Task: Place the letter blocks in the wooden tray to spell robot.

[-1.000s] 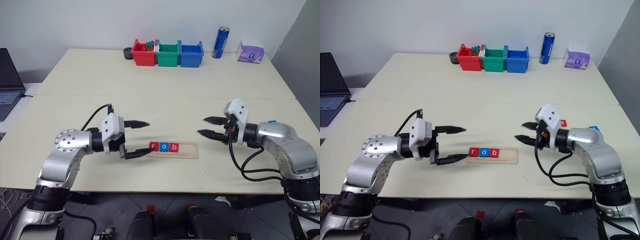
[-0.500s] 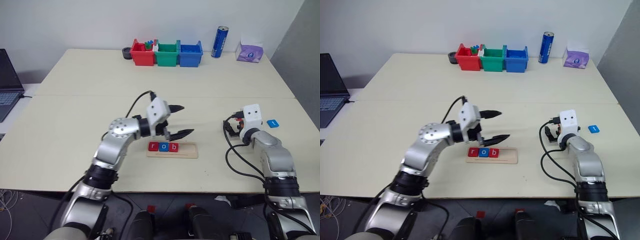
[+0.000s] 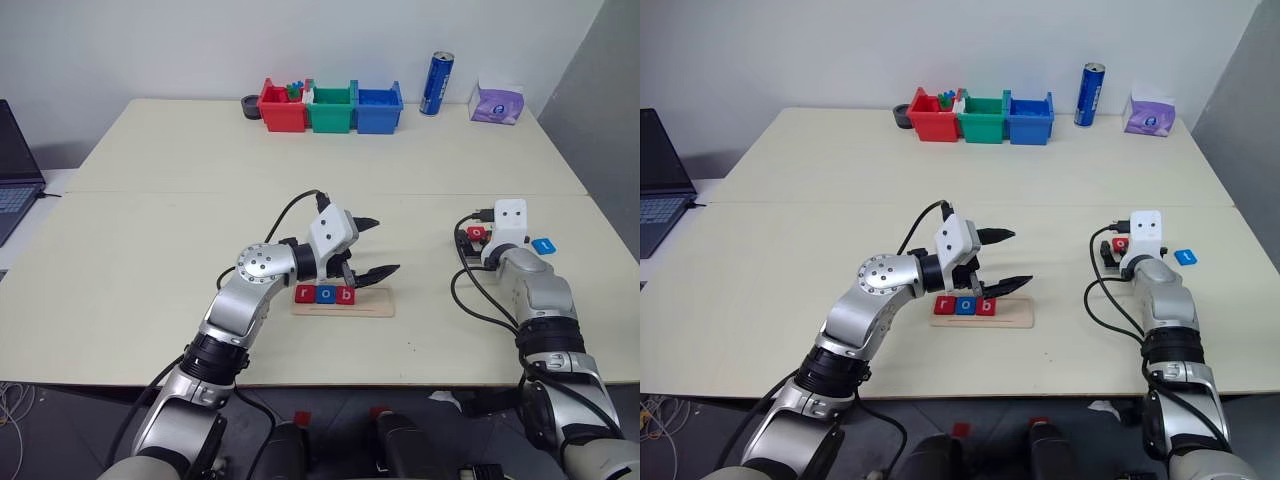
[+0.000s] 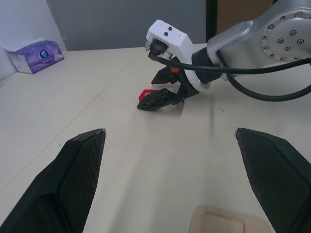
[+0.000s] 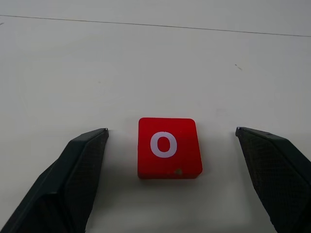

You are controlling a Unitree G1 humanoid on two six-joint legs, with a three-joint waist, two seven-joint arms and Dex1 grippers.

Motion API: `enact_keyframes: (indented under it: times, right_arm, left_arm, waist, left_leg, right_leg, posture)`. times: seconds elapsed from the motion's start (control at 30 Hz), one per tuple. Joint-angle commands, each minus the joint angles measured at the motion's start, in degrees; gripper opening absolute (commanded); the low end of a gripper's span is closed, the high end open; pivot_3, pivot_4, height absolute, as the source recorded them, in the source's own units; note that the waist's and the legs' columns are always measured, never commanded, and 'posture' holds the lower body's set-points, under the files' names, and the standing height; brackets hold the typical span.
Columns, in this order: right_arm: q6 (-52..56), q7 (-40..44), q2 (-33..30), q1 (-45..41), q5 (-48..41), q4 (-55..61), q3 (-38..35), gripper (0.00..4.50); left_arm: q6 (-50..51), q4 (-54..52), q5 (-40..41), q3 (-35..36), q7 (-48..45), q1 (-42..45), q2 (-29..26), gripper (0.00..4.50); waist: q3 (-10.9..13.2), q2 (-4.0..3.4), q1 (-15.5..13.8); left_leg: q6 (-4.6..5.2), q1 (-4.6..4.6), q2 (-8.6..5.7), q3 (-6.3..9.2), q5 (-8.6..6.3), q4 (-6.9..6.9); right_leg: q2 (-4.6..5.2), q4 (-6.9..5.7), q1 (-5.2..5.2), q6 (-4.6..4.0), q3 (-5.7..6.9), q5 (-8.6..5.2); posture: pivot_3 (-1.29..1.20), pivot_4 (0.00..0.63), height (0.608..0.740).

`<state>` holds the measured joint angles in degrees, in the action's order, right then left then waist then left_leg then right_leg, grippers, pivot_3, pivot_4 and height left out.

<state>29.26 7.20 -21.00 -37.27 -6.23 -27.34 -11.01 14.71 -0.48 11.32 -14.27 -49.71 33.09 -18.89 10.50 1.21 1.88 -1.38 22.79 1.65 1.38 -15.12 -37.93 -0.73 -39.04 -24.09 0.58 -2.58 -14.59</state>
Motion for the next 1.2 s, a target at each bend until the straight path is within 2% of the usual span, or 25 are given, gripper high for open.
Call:
enact_keyframes:
  times: [0.03,0.27,0.3,0.37,0.47,0.6,0.7,0.83,1.07,1.2]
  right_arm:
    - [2.74,-1.51,1.37,-0.36,-1.53,0.36,-1.67,3.92]
    - [6.81,-3.58,2.59,0.14,-2.18,3.01,-2.37,1.52]
    - [8.25,-4.04,2.73,0.45,-2.20,4.35,-2.30,1.45]
    - [11.29,-4.58,3.00,1.18,-2.38,7.35,-2.09,1.46]
    - [23.56,-4.53,3.62,5.78,-3.77,21.44,-0.73,1.46]
    - [49.01,-3.58,4.82,16.66,-8.75,50.31,0.42,1.46]
    - [60.72,-3.60,6.89,21.54,-10.37,62.41,-0.16,1.46]
    - [63.24,-5.15,11.07,24.93,-11.91,68.91,0.08,1.46]
    - [63.24,-7.32,13.92,24.67,-12.85,68.97,1.84,1.46]
    - [63.24,-7.70,14.47,23.97,-13.38,68.29,1.65,2.84]
  left_arm:
    - [0.01,-2.78,0.64,0.75,-0.22,0.27,-0.26,4.50]
    - [-0.18,-2.50,0.72,0.90,-0.41,0.25,-0.56,4.50]
    - [-0.26,-2.42,0.71,0.90,-0.45,0.27,-0.58,4.50]
    - [-0.42,-2.25,0.74,0.91,-0.56,0.40,-0.66,4.50]
    - [0.08,-4.11,1.93,1.05,-2.43,-0.46,-1.74,4.50]
    - [1.40,-9.66,3.90,1.23,-7.33,-5.67,-7.61,4.50]
    - [1.41,-11.58,4.73,1.74,-8.65,-8.39,-10.34,4.50]
    - [1.46,-12.75,5.40,2.25,-8.86,-10.13,-11.55,4.50]
    - [2.30,-13.37,5.68,2.10,-8.57,-9.67,-11.38,4.50]
    - [2.18,-13.09,5.65,2.26,-8.82,-9.52,-11.65,4.50]
  waist:
    - [0.00,0.00,0.00]
    - [-0.01,-0.01,-0.10]
    - [-0.01,-0.01,-0.12]
    - [-0.02,-0.01,-0.14]
    - [-0.02,-0.03,-0.22]
    - [-0.10,-0.15,-0.22]
    - [-0.13,-0.18,-0.13]
    - [-0.15,-0.15,-0.08]
    - [-0.17,-0.12,0.05]
    - [-0.19,-0.09,0.07]
  left_leg:
    - [0.00,-0.01,0.00,0.00,0.00,0.00]
    - [0.00,-0.01,-0.02,0.01,0.00,-0.03]
    - [0.00,-0.01,-0.02,0.01,0.00,-0.04]
    - [0.00,0.00,-0.03,0.01,0.00,-0.03]
    - [0.00,0.06,0.00,0.12,0.00,0.00]
    - [0.00,0.09,0.07,0.24,-0.01,0.09]
    - [0.01,0.06,0.10,0.38,-0.01,0.18]
    - [0.00,0.01,0.07,0.43,-0.01,0.06]
    - [0.00,-0.15,0.05,0.18,0.00,0.04]
    - [0.00,-0.13,0.06,0.17,0.00,0.05]
  right_leg:
    - [0.00,0.00,0.01,0.00,0.00,0.00]
    - [0.01,0.00,0.04,0.02,0.02,0.01]
    - [0.02,0.01,0.04,0.02,0.01,0.01]
    - [0.03,0.01,0.04,0.02,0.01,0.01]
    - [0.03,0.03,0.02,0.02,0.00,0.01]
    - [0.01,0.02,-0.01,-0.04,0.01,-0.03]
    - [-0.02,0.01,-0.02,-0.11,0.10,-0.11]
    - [-0.05,0.03,0.08,0.18,0.17,-0.28]
    - [-0.07,0.02,0.13,0.25,0.14,-0.21]
    - [-0.07,0.03,0.11,0.26,0.11,-0.21]
  posture:
    - [0.00,0.150,0.740]
    - [0.00,0.150,0.740]
    - [0.00,0.150,0.740]
    - [0.00,0.150,0.740]
    - [0.00,0.150,0.740]
    - [0.00,0.150,0.740]
    - [0.00,0.150,0.740]
    - [0.00,0.150,0.740]
    - [0.00,0.150,0.740]
    - [0.00,0.150,0.740]
